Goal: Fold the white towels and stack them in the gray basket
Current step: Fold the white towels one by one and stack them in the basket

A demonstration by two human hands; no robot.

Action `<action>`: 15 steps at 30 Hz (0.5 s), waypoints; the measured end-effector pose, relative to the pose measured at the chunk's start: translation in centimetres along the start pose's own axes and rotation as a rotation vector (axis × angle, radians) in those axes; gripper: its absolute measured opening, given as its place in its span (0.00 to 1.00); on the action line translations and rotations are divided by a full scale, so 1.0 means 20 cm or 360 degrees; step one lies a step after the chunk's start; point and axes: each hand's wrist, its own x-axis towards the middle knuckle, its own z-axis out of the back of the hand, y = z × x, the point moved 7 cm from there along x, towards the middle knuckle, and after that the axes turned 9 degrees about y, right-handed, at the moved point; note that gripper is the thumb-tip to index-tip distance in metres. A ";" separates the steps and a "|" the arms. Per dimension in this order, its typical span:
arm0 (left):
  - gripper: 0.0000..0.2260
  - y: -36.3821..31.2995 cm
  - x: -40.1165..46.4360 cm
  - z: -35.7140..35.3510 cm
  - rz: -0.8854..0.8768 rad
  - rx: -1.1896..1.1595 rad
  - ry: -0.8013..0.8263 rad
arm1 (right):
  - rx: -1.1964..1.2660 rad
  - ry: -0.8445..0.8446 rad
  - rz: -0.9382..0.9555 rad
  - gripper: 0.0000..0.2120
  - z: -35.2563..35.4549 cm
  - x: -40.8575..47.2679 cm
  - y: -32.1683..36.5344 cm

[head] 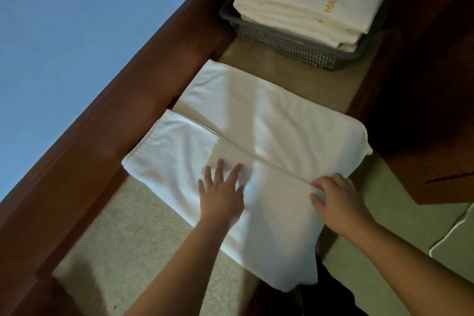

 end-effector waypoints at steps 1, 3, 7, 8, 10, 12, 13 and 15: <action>0.28 -0.04 0.05 0.04 -0.0058 0.0052 -0.0013 | 0.0012 0.0023 0.0014 0.12 0.01 0.02 0.01; 0.34 -0.14 0.15 0.10 -0.0203 0.0204 0.0000 | -0.0005 0.0088 0.0014 0.08 0.03 0.07 0.01; 0.29 -0.35 0.32 0.22 -0.0533 0.0550 0.0054 | -0.0144 0.0206 0.0067 0.08 0.08 0.10 0.00; 0.25 -0.38 0.35 0.25 -0.0564 0.0627 0.0085 | -0.0152 0.0206 0.0107 0.08 0.09 0.10 -0.01; 0.19 -0.42 0.42 0.31 -0.0567 0.0820 0.0229 | -0.0098 0.0222 0.0165 0.07 0.09 0.11 -0.01; 0.18 -0.42 0.46 0.35 -0.0525 0.1044 0.0367 | -0.0016 0.0275 0.0170 0.07 0.08 0.12 -0.02; 0.18 -0.40 0.48 0.38 -0.0491 0.1141 0.0404 | 0.0007 0.0318 0.0157 0.07 0.07 0.13 -0.02; 0.19 -0.36 0.52 0.43 -0.0437 0.1252 0.0420 | -0.0058 0.0403 0.0138 0.08 0.07 0.14 -0.02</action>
